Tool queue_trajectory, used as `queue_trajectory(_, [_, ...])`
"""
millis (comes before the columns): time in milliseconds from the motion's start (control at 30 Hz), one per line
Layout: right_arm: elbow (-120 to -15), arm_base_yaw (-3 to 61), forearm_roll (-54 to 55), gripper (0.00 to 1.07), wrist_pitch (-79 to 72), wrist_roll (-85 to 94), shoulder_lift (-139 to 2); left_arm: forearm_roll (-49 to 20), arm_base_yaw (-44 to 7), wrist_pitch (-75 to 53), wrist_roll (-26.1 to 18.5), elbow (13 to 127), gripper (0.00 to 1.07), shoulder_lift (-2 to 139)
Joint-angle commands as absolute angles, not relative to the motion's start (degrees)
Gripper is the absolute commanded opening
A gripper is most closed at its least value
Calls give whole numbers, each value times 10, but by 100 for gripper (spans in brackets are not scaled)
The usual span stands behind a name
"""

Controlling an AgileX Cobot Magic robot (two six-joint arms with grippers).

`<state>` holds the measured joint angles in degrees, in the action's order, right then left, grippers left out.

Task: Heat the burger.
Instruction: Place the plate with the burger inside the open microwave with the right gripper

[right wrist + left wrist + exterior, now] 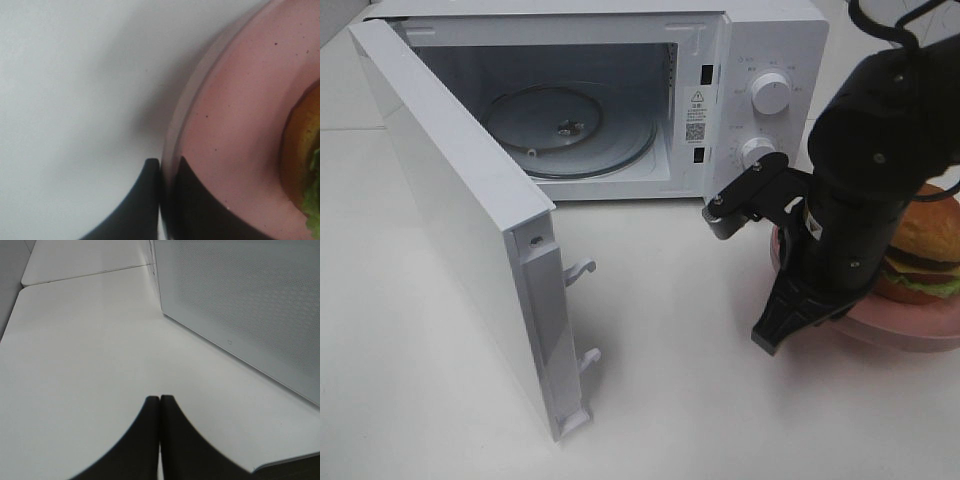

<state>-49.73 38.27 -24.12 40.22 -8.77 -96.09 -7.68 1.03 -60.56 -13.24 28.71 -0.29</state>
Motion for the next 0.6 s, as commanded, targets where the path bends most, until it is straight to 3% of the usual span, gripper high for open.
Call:
queue_trajectory(33, [-464,403,-289,0,378,-75,-925,-79,7,-598,-131,286,0,-16])
queue_trajectory(200, [-392,441,-347,0,308,-29,-882,-79,7,-598,-131,286,0,-16])
queue_trajectory(600, [-313,443,-358,0,190,113,-871,-79,7,-598,-131,286,0,-16])
